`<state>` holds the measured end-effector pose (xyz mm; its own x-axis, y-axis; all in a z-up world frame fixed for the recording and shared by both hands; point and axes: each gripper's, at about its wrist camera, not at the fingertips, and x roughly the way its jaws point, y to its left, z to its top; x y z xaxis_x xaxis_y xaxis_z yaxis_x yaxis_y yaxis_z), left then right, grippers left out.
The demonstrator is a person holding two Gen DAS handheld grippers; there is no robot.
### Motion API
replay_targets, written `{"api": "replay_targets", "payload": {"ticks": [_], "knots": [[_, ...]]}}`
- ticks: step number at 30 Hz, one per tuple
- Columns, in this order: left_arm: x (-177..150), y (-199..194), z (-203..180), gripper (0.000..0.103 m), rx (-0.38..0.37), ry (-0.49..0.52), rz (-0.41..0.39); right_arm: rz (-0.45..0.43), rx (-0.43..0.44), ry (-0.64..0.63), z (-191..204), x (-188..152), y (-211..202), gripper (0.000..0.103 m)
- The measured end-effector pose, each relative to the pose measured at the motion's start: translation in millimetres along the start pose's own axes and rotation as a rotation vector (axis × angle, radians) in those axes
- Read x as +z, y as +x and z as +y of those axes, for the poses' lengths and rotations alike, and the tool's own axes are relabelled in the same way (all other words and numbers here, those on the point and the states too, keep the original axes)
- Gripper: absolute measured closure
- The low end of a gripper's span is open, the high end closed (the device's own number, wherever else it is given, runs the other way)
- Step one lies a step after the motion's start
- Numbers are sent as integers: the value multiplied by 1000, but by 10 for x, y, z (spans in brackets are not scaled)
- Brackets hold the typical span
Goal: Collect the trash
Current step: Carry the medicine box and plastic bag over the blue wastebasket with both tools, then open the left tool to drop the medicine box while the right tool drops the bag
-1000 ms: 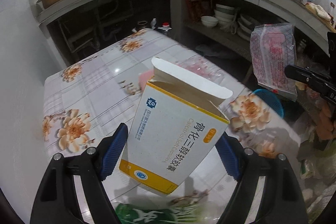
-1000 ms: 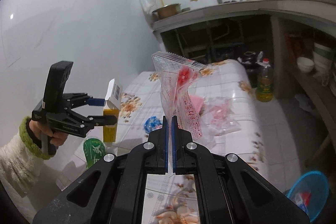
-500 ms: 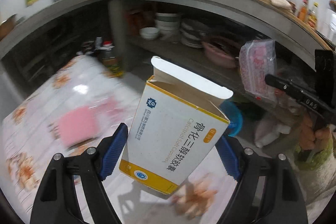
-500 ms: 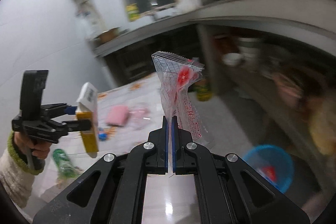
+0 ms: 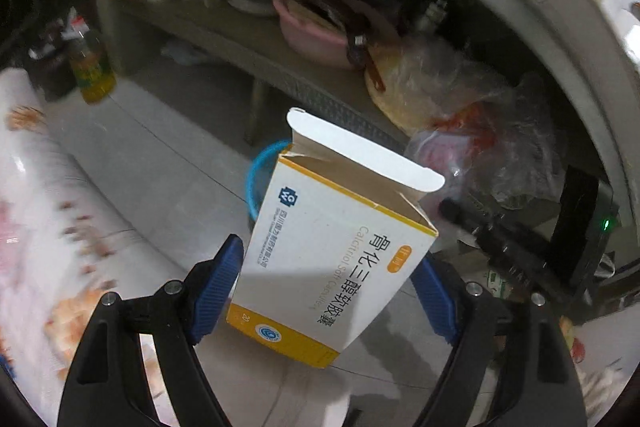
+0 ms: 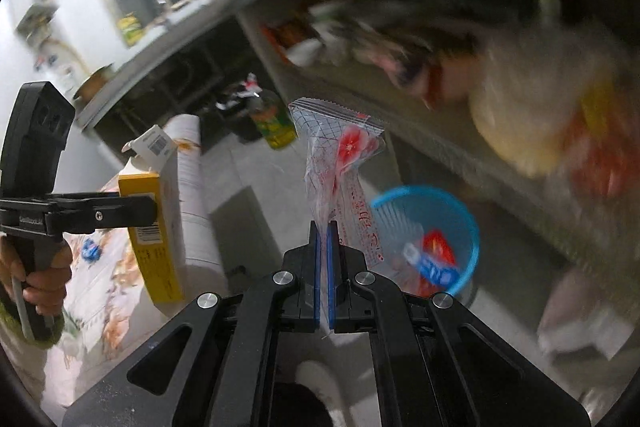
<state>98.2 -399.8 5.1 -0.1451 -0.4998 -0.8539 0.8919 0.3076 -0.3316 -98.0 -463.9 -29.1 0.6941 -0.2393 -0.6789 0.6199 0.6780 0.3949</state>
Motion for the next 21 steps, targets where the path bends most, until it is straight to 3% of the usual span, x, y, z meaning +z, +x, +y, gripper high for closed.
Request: {"api": "replay_targets", "payload": {"ticks": [6, 9, 11, 12, 13, 15, 18, 21], "knots": [[284, 922, -95, 23, 25, -62, 136, 95, -16, 128, -507, -55, 458, 101], [473, 1260, -145, 22, 58, -60, 163, 106, -17, 161, -681, -14, 656, 100], [613, 1460, -137, 20, 97, -85, 166, 112, -31, 173, -774, 28, 789, 95], [679, 1520, -120, 15, 118, -104, 161, 121, -44, 190, -853, 54, 899, 85], [720, 1580, -91, 14, 139, -126, 147, 141, -40, 198, -928, 73, 1038, 68], [794, 1668, -75, 13, 151, -160, 114, 160, -59, 190, -1013, 64, 1214, 56], [803, 1672, -97, 13, 127, -169, 107, 197, -106, 174, -1075, -6, 1388, 56], [754, 1496, -164, 13, 120, -117, 73, 199, -110, 190, -1101, -104, 1356, 54]]}}
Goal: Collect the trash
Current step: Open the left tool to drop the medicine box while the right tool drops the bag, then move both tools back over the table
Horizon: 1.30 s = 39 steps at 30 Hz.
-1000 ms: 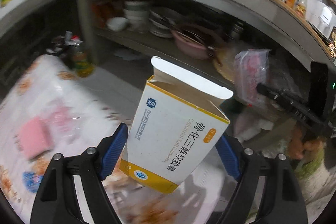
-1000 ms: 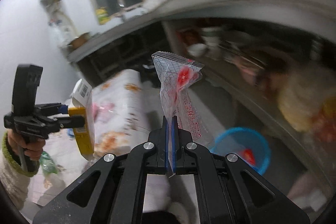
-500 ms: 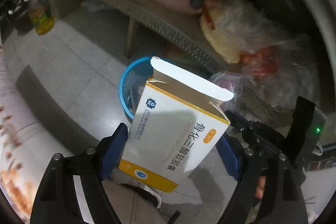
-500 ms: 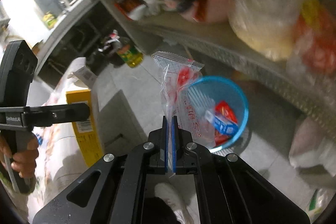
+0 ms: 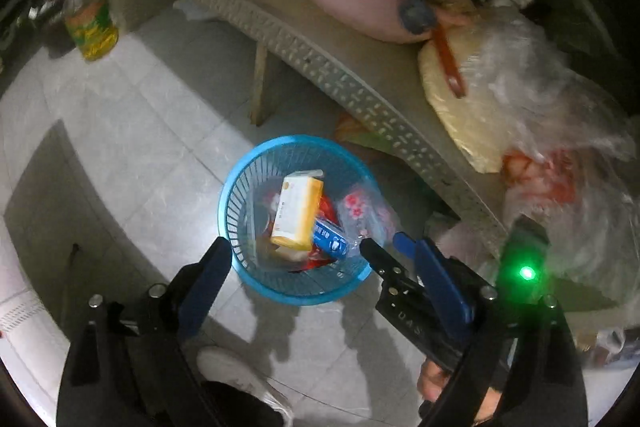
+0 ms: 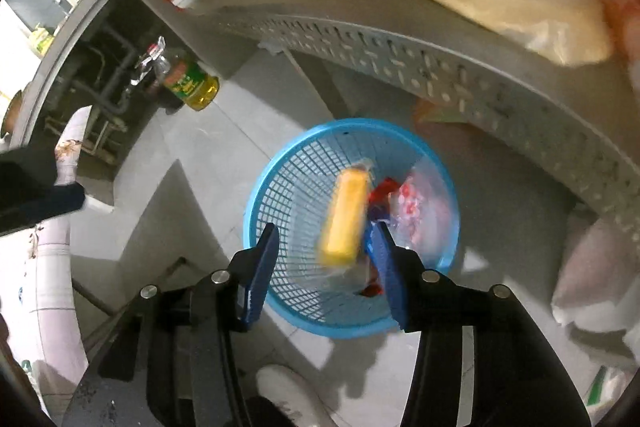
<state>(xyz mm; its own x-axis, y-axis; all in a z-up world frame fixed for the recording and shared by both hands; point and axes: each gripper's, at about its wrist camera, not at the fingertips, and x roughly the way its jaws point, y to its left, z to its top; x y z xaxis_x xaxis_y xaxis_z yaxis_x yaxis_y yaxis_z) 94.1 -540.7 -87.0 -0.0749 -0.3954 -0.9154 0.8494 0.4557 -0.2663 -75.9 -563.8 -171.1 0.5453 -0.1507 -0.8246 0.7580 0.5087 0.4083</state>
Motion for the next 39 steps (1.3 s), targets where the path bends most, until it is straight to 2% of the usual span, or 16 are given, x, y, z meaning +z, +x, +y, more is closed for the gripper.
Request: {"api": "replay_targets", "payload": {"ticks": [5, 10, 12, 17, 20, 23, 28, 31, 34, 39], "knots": [[-128, -374, 0, 13, 19, 78, -80, -21, 10, 20, -112, -145, -97, 51], [-305, -820, 128, 13, 9, 74, -140, -41, 23, 43, -110, -186, -273, 51], [-417, -1048, 145, 13, 35, 79, -181, -57, 32, 32, -52, -213, -415, 48], [-851, -1703, 168, 13, 9, 59, -310, -113, 66, -42, 254, -326, -877, 39], [-1135, -2006, 238, 13, 9, 43, -348, -146, 103, -113, 530, -388, -1190, 36], [-1486, -2347, 380, 13, 55, 30, -394, -164, 123, -189, 802, -432, -1406, 34], [-2133, -2950, 870, 13, 136, -78, -467, -185, 215, -303, 1334, -535, -1722, 30], [-2518, -3248, 1255, 13, 208, -180, -511, -206, 284, -361, 1649, -601, -1874, 28], [-2876, -3501, 1656, 13, 246, -301, -541, -206, 360, -420, 1943, -668, -1975, 26], [-3314, -3850, 2221, 13, 303, -444, -601, -151, 487, -576, 2688, -721, -1904, 25]]}}
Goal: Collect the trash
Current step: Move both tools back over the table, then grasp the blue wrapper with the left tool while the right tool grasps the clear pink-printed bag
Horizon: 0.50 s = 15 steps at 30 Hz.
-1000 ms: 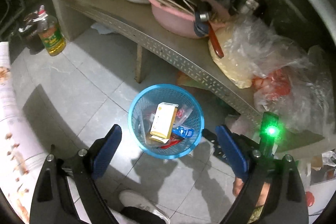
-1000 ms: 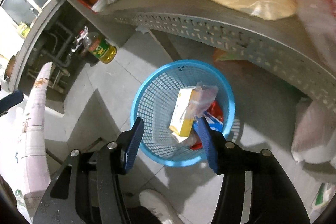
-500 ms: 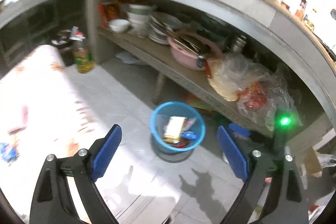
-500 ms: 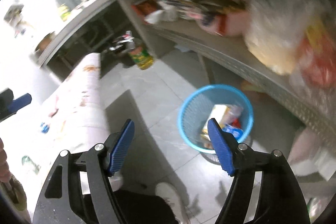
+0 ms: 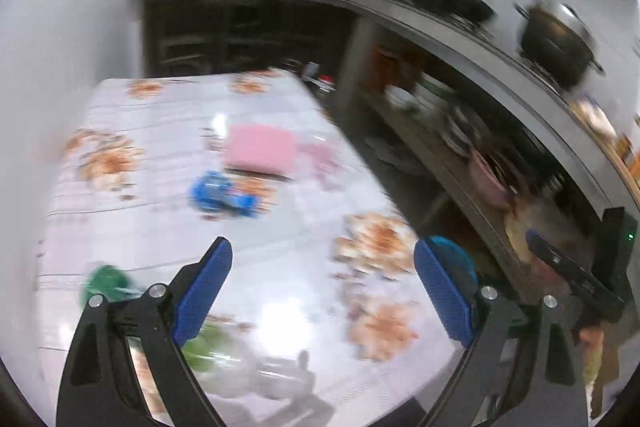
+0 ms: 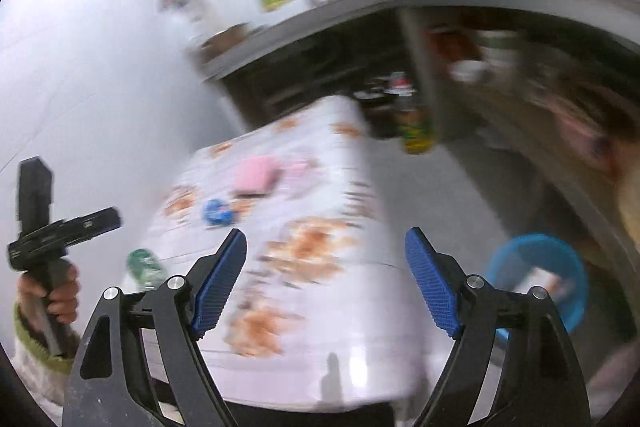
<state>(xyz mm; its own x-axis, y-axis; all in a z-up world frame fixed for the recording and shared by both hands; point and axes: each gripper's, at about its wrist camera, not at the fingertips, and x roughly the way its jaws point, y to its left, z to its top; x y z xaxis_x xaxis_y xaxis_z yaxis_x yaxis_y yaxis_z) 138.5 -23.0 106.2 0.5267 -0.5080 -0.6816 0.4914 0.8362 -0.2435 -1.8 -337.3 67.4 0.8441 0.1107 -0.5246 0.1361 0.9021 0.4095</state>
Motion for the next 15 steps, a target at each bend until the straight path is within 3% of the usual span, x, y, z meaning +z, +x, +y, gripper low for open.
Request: {"api": "replay_targets", "payload": {"ticks": [3, 6, 11, 15], "knots": [[135, -26, 330, 13, 16, -62, -9, 36, 72, -65, 366, 196, 306, 25], [317, 143, 482, 13, 27, -19, 22, 56, 113, -115, 665, 338, 578, 25], [653, 703, 745, 13, 49, 27, 166, 107, 102, -115, 856, 461, 974, 25], [811, 1205, 841, 15, 66, 67, 276, 181, 50, -46, 750, 608, 1401, 25]]}}
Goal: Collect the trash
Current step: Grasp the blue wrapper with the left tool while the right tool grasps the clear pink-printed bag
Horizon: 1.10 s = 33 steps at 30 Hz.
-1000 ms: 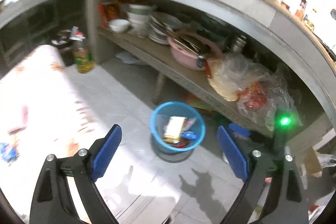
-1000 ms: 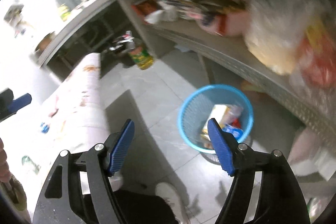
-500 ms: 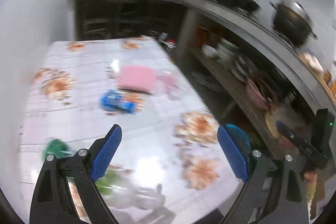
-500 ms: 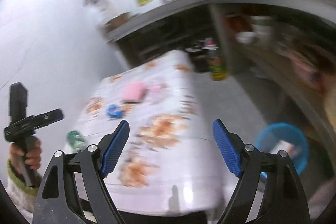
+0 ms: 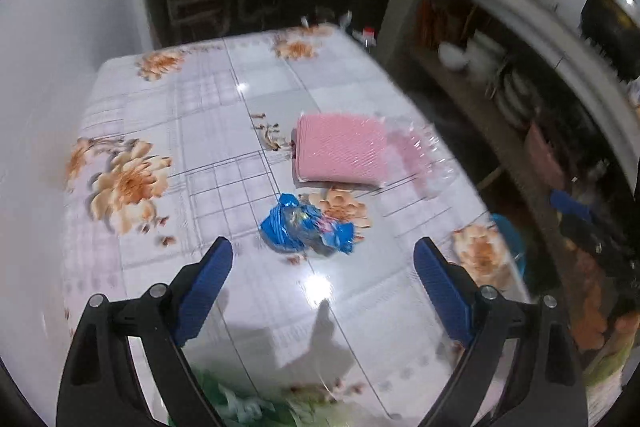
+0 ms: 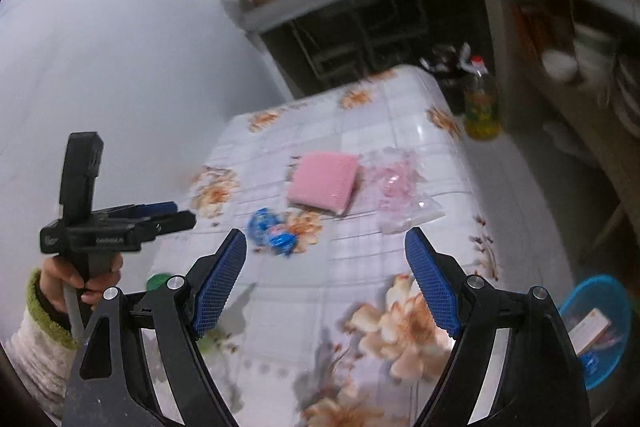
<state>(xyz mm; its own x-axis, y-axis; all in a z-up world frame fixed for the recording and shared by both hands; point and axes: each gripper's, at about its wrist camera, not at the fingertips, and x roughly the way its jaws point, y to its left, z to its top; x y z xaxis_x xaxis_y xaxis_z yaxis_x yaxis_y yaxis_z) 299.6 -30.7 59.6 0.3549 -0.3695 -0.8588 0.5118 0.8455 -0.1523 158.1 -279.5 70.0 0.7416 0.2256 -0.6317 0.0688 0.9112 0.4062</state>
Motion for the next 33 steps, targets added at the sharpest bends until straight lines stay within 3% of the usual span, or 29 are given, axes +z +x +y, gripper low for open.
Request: {"api": "replay_targets", "payload": {"ticks": [8, 11, 20, 26, 31, 33], "knots": [[271, 895, 108, 19, 31, 21, 215, 184, -182, 28, -382, 352, 1065, 25], [278, 1158, 123, 23, 67, 50, 276, 221, -202, 32, -460, 391, 1301, 25], [179, 1302, 145, 35, 95, 84, 298, 265, -220, 3, -493, 352, 1621, 25], [34, 1188, 71, 48, 123, 138, 278, 258, -236, -8, -493, 347, 1638, 39], [-46, 1093, 101, 61, 118, 96, 262, 267, -231, 15, -486, 311, 1590, 65], [-54, 1042, 99, 65, 111, 80, 255, 274, -231, 28, -491, 291, 1557, 70]]}}
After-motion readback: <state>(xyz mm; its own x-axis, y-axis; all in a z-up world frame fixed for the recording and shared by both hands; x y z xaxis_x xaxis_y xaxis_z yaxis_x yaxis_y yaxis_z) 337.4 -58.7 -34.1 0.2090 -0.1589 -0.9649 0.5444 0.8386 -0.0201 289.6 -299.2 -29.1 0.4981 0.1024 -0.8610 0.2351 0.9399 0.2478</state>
